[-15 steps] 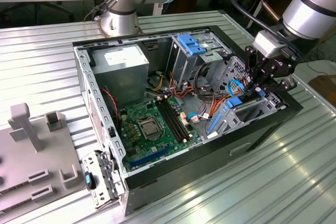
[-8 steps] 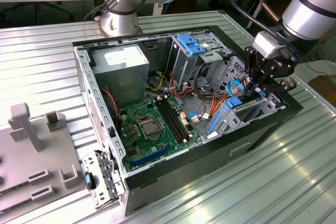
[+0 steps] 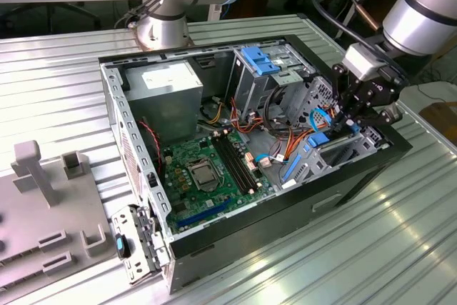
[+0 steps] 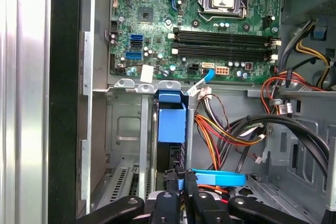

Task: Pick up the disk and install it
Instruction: 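Insert the second disk wire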

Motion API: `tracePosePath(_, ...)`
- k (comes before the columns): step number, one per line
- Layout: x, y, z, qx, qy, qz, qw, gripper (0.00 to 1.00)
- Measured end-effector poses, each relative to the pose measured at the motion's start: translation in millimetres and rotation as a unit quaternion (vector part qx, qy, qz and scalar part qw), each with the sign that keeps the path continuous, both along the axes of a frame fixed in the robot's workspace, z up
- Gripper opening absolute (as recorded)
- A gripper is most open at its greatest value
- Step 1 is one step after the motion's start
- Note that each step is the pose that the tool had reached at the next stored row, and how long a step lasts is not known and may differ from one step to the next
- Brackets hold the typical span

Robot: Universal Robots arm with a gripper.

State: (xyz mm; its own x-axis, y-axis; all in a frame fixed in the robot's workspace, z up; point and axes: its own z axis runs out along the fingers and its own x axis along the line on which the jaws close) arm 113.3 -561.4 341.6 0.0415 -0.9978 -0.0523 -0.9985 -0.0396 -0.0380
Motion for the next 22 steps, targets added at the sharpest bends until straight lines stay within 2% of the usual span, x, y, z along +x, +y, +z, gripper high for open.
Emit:
tracePosePath(5,0.0,0.1,-4.1,0.0064,0.0,0.0,1.0,0.16)
tracePosePath(9,0.0,-0.3,-5.4,0.0075,0.0,0.0,1.0,0.16)
tracePosePath(12,0.1,-1.3,-3.6,0.006,0.0,0.0,1.0,0.16)
tracePosePath(14,0.0,-4.0,-3.6,0.0061,0.0001,0.0,1.0,0.16)
tracePosePath(16,0.0,-5.9,-5.9,0.0089,0.0,0.0,1.0,0.16)
tracePosePath(20,0.0,-7.0,-7.3,0.0124,0.0,0.0,0.9999,0.16)
tracePosePath(21,0.0,-7.0,-7.6,0.0129,0.0,0.0,0.9999,0.16)
tracePosePath(22,0.0,-7.8,-5.9,0.0115,0.0001,0.0,0.9999,0.16)
